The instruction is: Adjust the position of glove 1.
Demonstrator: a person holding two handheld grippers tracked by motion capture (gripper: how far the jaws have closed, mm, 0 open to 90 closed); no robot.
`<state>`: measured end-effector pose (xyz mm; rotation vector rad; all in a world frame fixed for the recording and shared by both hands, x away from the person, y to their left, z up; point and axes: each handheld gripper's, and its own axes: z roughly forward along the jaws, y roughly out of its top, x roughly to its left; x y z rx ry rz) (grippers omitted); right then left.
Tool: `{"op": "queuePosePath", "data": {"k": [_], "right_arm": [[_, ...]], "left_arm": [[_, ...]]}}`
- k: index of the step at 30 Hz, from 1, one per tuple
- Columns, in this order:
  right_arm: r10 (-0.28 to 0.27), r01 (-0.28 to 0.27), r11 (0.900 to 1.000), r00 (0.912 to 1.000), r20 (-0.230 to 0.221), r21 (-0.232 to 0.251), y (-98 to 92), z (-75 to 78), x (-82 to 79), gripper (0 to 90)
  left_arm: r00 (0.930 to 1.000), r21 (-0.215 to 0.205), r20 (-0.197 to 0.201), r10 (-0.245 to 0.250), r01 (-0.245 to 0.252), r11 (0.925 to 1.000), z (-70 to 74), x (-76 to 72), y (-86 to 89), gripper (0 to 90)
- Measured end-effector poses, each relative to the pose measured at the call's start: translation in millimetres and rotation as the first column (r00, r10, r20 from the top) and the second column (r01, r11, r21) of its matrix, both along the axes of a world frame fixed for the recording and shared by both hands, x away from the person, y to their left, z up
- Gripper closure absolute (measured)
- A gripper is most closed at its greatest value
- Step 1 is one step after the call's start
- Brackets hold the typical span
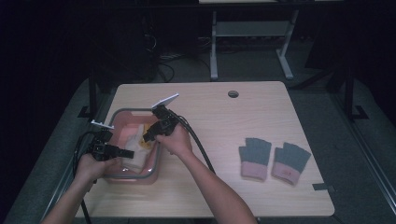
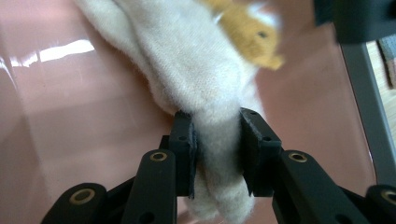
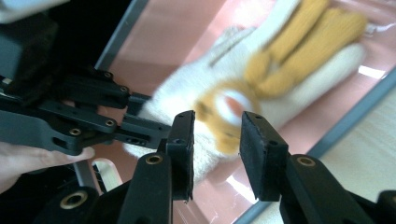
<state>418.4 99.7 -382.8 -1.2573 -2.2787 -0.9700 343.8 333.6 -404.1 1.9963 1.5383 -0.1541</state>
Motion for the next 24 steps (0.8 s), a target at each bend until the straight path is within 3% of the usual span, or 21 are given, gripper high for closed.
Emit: {"op": "queuePosePath", "data": {"k": [9,13,16,21,24], "right_arm": [[-0.002,0.001,1.000,0.9999,0.016,0.022,-10.8,7.6,-2.5,65.2],[0.000,0.000,1.000,0.9999,0.016,0.030,-13.9,9.8,-3.7,65.0],[0.002,-0.003,0.999,0.9997,0.026,0.040,-15.9,11.4,-4.6,64.8],[0.002,-0.003,0.999,0.9996,0.028,0.050,-19.5,15.5,-6.7,64.8],[0.002,-0.004,0.998,0.9995,0.032,0.055,-22.5,17.4,-8.1,64.8]], "left_arm": [[0.9995,0.039,0.013,0.030,-0.030,0.9988,12.5,0.3,7.7,57.5],[0.9981,0.054,0.050,0.036,-0.039,0.9978,26.2,0.4,9.8,58.3],[0.9968,0.058,0.073,0.031,-0.035,0.9977,30.7,0.8,5.6,64.9],[0.9988,0.123,0.044,-0.021,0.016,0.9923,22.4,4.5,-8.8,69.6],[0.9989,0.180,0.006,-0.046,0.044,0.9827,13.3,7.7,-15.7,69.6]]}}
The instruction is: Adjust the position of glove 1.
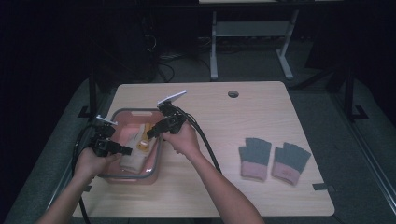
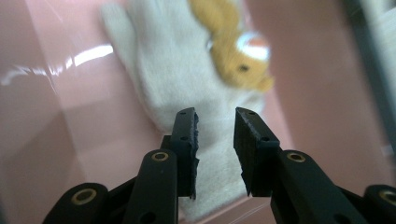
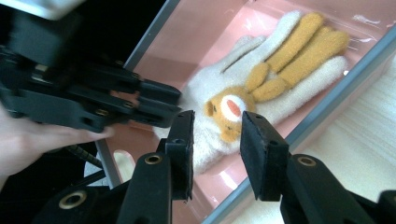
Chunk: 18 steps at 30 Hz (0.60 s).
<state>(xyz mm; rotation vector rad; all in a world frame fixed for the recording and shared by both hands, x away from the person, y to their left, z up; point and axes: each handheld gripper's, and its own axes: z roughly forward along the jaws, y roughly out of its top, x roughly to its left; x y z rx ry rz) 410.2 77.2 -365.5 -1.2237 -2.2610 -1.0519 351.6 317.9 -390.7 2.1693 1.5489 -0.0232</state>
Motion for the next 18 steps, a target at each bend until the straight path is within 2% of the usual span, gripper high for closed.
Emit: {"op": "queuePosePath", "data": {"k": [2,6,9,13,18], "right_arm": [[0.001,-0.001,1.000,1.0000,0.007,0.006,-2.7,0.9,-1.3,64.8],[0.006,-0.006,1.000,0.9999,0.009,0.013,-7.8,1.2,-2.9,64.8],[0.000,0.000,1.000,1.0000,0.009,0.018,-11.5,1.2,-3.2,64.7],[0.001,-0.002,1.000,0.9999,0.015,0.025,-17.2,2.8,-3.8,63.9],[-0.009,0.008,0.999,0.9997,0.024,0.036,-27.4,5.9,-4.0,63.3]], "left_arm": [[0.9997,0.038,-0.022,-0.013,0.013,0.9992,-4.4,2.0,-2.7,69.6],[0.9984,0.067,-0.051,-0.024,0.027,0.9974,-11.5,5.3,-6.6,69.0],[0.9986,0.067,-0.050,-0.017,0.020,0.9976,-10.9,5.8,-7.9,68.6],[0.9998,0.049,-0.021,-0.004,0.005,0.9988,-2.8,4.9,-6.3,66.5],[0.9998,0.033,-0.007,-0.017,0.017,0.9993,5.4,5.9,-6.1,66.3]]}}
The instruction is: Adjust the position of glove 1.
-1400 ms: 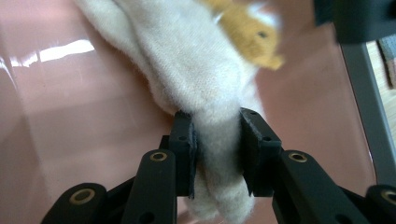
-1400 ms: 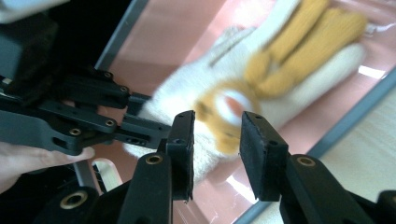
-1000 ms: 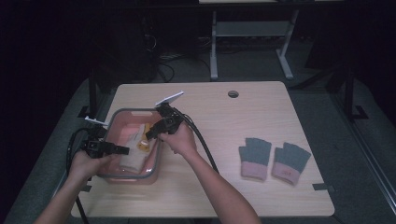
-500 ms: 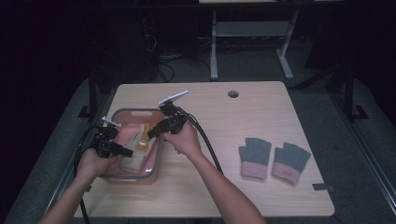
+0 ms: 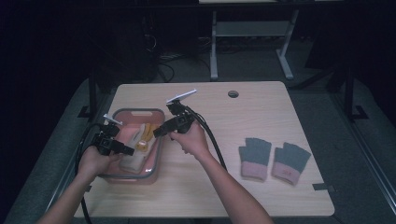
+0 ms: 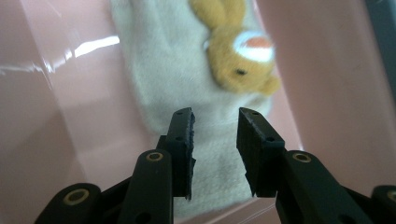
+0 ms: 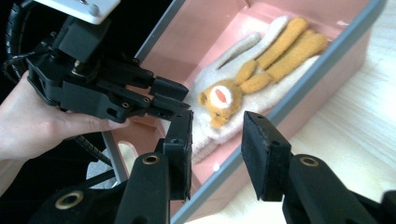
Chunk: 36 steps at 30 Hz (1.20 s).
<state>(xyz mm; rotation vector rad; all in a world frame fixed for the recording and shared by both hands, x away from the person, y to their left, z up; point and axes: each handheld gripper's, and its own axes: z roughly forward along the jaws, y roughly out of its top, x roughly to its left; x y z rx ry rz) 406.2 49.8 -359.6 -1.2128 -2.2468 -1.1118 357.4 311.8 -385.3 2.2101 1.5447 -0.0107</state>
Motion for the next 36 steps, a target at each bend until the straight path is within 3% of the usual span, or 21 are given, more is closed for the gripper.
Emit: {"op": "queuePosePath", "data": {"k": [12,19,26,36], "right_arm": [[-0.030,0.030,1.000,0.9995,0.008,0.007,-27.6,4.4,-1.6,61.2],[-0.044,0.045,0.999,0.9989,0.017,-0.001,-39.8,7.4,-2.0,60.1],[-0.052,0.053,0.999,0.9981,0.033,-0.014,-54.0,9.6,-4.1,59.0],[-0.089,0.091,0.995,0.9948,0.049,-0.028,-78.9,14.3,-6.6,57.6]], "left_arm": [[0.9965,-0.056,0.083,0.000,0.004,0.9984,25.0,-5.5,-16.2,62.4],[0.9925,-0.068,0.121,-0.019,0.027,0.9973,37.0,-7.4,-29.0,59.2],[0.9876,-0.089,0.151,-0.043,0.057,0.9944,41.9,-8.8,-41.3,59.3],[0.9826,-0.080,0.172,-0.069,0.084,0.9932,45.6,-8.1,-58.9,56.6]]}}
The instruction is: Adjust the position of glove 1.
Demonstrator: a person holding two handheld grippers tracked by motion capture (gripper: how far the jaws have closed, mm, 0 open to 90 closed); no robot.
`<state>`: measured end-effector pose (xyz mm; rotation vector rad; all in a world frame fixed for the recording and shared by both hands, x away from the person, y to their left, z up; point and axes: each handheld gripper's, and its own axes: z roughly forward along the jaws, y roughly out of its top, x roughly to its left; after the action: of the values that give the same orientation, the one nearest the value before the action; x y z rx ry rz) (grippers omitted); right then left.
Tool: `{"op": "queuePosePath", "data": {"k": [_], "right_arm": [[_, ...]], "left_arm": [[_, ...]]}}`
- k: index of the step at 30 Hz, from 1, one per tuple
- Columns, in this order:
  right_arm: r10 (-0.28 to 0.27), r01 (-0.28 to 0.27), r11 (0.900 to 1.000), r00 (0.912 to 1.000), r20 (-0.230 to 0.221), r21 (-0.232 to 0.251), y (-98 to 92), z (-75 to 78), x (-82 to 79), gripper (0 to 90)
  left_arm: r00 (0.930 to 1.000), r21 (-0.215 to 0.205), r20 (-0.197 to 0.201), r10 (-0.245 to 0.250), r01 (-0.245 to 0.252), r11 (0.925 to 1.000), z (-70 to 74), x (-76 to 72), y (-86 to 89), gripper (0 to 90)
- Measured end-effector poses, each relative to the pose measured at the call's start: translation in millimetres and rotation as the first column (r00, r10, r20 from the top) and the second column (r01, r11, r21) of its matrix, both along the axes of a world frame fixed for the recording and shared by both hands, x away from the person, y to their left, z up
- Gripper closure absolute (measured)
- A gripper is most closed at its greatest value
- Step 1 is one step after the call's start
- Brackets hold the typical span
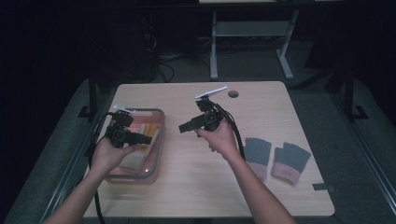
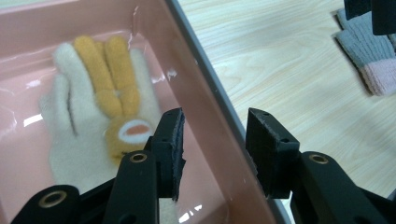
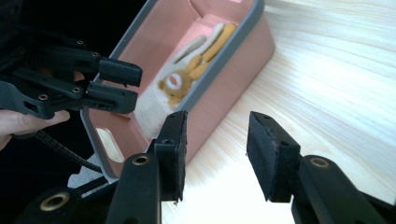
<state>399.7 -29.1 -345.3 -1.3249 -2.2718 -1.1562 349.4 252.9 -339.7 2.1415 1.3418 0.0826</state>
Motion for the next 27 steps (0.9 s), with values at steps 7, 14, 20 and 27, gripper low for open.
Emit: {"op": "queuePosePath", "data": {"k": [7,14,20,27], "right_arm": [[-0.011,0.011,1.000,0.9999,0.009,-0.016,-15.8,0.7,-3.2,56.2],[-0.041,0.042,0.998,0.9991,0.012,-0.036,-34.4,-0.4,-7.0,55.9],[-0.061,0.062,0.997,0.9979,0.019,-0.055,-48.3,1.1,-10.8,55.3],[-0.082,0.085,0.993,0.9960,0.036,-0.078,-63.0,0.8,-15.4,52.8]], "left_arm": [[0.9997,-0.020,0.012,-0.022,0.022,0.9996,2.8,0.8,-13.3,54.1],[0.9978,-0.039,0.032,-0.059,0.060,0.9975,5.4,-1.0,-32.4,48.9],[0.9965,-0.061,0.043,-0.072,0.075,0.9953,6.9,-1.9,-43.3,44.8],[0.9935,-0.057,0.053,-0.101,0.104,0.9929,5.4,-4.9,-58.1,41.5]]}}
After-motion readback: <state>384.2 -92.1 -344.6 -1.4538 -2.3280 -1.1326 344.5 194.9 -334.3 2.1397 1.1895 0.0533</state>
